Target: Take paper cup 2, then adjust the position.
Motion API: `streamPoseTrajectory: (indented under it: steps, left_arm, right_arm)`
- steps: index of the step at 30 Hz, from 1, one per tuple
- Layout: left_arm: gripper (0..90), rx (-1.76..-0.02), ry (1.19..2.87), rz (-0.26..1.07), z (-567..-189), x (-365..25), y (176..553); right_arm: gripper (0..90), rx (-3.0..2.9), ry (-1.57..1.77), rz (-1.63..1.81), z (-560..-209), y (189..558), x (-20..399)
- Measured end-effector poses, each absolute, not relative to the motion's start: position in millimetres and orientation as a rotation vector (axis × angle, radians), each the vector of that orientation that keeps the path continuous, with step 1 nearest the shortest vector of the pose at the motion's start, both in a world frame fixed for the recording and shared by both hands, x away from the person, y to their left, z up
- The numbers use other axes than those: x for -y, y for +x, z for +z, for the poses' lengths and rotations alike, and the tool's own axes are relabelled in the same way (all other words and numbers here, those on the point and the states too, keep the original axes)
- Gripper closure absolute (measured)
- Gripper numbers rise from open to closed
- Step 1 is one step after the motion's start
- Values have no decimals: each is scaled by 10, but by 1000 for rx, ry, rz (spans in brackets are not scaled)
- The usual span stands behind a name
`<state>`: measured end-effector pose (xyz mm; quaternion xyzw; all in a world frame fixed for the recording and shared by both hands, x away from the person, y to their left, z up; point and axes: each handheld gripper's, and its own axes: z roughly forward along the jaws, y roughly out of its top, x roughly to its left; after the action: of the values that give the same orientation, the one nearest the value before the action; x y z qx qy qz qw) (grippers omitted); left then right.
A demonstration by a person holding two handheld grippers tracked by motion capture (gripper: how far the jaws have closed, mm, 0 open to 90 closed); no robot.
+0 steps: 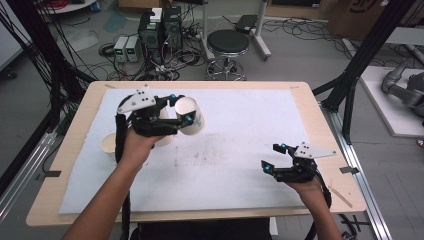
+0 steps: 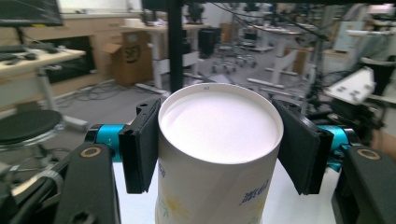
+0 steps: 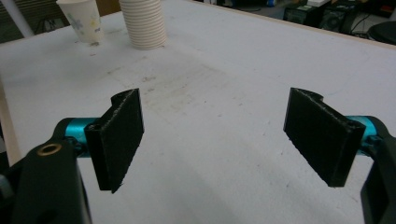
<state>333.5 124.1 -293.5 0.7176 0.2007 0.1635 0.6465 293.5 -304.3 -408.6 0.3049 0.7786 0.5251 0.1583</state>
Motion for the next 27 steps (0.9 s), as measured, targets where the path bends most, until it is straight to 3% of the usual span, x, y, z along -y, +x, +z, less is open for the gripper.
streamPoseTrajectory:
  steps: [10,27]
  left_arm:
    - [361,-426,1671,245,-3371,-1093,3275]
    - [360,-409,1691,200,-3496,-1014,3240]
  right_arm:
    - [206,-2258,823,1533,-4063,2955,2953]
    - [207,-2293,743,1560,-4009,2907,2863]
